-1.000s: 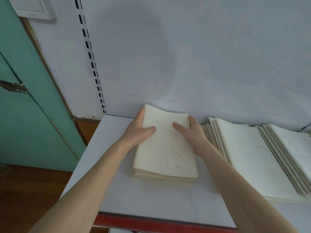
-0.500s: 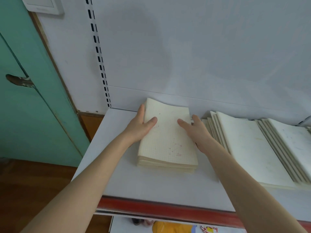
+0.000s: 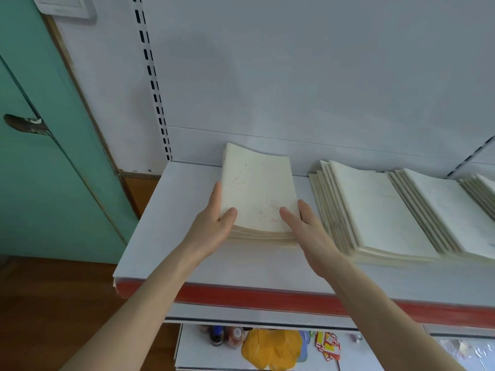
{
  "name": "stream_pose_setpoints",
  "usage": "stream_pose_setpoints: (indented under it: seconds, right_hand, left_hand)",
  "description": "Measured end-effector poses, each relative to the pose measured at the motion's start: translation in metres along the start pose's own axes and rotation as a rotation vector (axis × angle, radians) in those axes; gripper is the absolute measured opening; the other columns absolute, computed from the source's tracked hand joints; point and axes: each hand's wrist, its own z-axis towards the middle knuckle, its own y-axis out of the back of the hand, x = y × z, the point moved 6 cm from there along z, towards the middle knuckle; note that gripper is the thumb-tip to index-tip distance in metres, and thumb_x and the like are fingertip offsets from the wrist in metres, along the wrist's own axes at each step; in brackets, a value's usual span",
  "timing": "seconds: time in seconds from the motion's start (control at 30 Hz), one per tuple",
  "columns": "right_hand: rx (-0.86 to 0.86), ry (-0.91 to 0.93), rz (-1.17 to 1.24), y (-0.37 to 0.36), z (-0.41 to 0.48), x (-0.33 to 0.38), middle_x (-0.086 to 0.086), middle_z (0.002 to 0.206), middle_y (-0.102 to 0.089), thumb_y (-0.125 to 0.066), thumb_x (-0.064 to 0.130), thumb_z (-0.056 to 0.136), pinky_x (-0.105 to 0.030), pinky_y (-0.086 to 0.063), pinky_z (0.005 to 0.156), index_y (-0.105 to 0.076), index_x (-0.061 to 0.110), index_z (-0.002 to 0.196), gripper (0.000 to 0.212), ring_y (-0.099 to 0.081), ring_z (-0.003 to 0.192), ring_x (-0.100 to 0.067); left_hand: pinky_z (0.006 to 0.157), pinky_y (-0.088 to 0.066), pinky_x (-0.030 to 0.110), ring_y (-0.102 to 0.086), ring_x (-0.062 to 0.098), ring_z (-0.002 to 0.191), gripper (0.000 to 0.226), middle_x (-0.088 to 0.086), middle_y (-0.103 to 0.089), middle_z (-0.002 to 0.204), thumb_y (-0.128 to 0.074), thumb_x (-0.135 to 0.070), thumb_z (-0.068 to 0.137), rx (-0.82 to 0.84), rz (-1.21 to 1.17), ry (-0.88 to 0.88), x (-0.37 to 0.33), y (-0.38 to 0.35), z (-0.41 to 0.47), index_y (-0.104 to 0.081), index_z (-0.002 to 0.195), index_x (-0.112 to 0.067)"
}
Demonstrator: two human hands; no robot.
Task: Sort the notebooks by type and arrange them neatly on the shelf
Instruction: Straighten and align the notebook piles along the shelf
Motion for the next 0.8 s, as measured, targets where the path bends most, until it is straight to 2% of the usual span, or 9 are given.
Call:
stream_pose_setpoints:
  seconds: [0.07,0.13,0.17,0.23,0.33,0.43,0.53,0.67,0.8]
  right_hand:
    - [0.002,0.0,-0.057,0.0,-0.002,0.001,0.021,0.105,-0.048,-0.045,0.025,0.097,-0.023,-0.033,0.089,-0.034,0.019,0.129,0.035,-0.044,0.104,-0.007]
    - [0.027,-0.006,-0.166,0.004,-0.002,0.0,0.01,0.113,-0.055,-0.049,0.024,0.095,-0.023,-0.041,0.085,-0.039,0.017,0.117,0.025,-0.052,0.102,-0.011]
    - [0.044,0.002,-0.246,0.008,-0.003,0.002,0.004,0.118,-0.057,-0.052,0.025,0.094,-0.02,-0.045,0.081,-0.041,0.014,0.118,0.029,-0.056,0.101,-0.012]
    - [0.086,0.035,-0.435,0.015,-0.005,0.006,0.006,0.12,-0.056,-0.057,0.025,0.091,-0.01,-0.046,0.071,-0.033,0.014,0.132,0.048,-0.057,0.098,-0.01]
    - [0.154,0.039,-0.739,0.022,-0.009,0.006,0.009,0.124,-0.049,-0.061,0.028,0.088,-0.014,-0.038,0.077,-0.009,0.026,0.148,0.079,-0.053,0.102,-0.014]
    - [0.203,0.112,-0.967,0.017,-0.009,0.011,-0.005,0.12,-0.057,-0.057,0.027,0.091,-0.022,-0.04,0.081,-0.014,0.028,0.148,0.071,-0.053,0.097,-0.018]
    - [0.178,0.2,-1.145,0.013,-0.005,0.018,-0.011,0.12,-0.058,-0.054,0.028,0.093,-0.033,-0.044,0.088,-0.016,0.024,0.147,0.066,-0.055,0.107,-0.028]
    - [0.168,0.224,-1.168,0.015,-0.001,0.016,-0.011,0.116,-0.06,-0.053,0.029,0.093,-0.033,-0.045,0.085,-0.018,0.023,0.147,0.065,-0.056,0.105,-0.028]
    - [0.133,0.227,-1.008,0.014,0.002,0.015,-0.008,0.106,-0.063,-0.058,0.026,0.091,-0.028,-0.045,0.079,-0.025,0.026,0.145,0.064,-0.059,0.096,-0.024]
  left_hand:
    - [0.106,-0.012,0.02,-0.009,0.006,0.141,0.063,-0.014,0.001,0.155,-0.034,-0.028,0.1,0.017,0.008,0.0,-0.001,0.0,-0.001,0.008,0.148,-0.027]
    - [0.104,-0.016,0.019,-0.019,0.001,0.135,0.069,-0.021,-0.005,0.149,-0.039,-0.034,0.098,0.044,0.028,-0.014,-0.002,0.002,-0.003,0.009,0.148,-0.027]
    - [0.103,-0.021,0.02,-0.029,0.001,0.127,0.075,-0.022,-0.015,0.142,-0.044,-0.037,0.095,0.06,0.078,-0.034,-0.002,0.004,-0.005,0.009,0.147,-0.028]
    - [0.094,-0.033,0.019,-0.044,0.005,0.111,0.085,-0.017,-0.035,0.128,-0.057,-0.038,0.088,0.102,0.251,-0.1,-0.002,0.007,-0.009,0.004,0.148,-0.032]
    - [0.087,-0.037,0.013,-0.052,0.007,0.102,0.081,-0.007,-0.051,0.123,-0.065,-0.023,0.086,0.158,0.483,-0.157,0.003,0.007,-0.012,-0.011,0.146,-0.035]
    - [0.092,-0.042,0.023,-0.056,0.017,0.102,0.075,0.008,-0.059,0.12,-0.06,-0.014,0.089,0.073,0.597,-0.22,0.002,0.01,-0.007,-0.015,0.146,-0.032]
    - [0.093,-0.042,0.024,-0.056,0.019,0.104,0.077,0.009,-0.058,0.119,-0.059,-0.014,0.09,0.034,0.6,-0.234,0.004,0.009,-0.004,-0.009,0.146,-0.031]
    - [0.092,-0.041,0.024,-0.057,0.018,0.104,0.082,0.009,-0.058,0.119,-0.057,-0.012,0.091,0.049,0.553,-0.225,0.009,0.007,-0.002,0.005,0.141,-0.035]
    - [0.089,-0.04,0.02,-0.056,0.018,0.104,0.076,0.009,-0.058,0.119,-0.055,-0.01,0.092,0.017,0.526,-0.209,0.011,0.01,0.003,-0.008,0.147,-0.03]
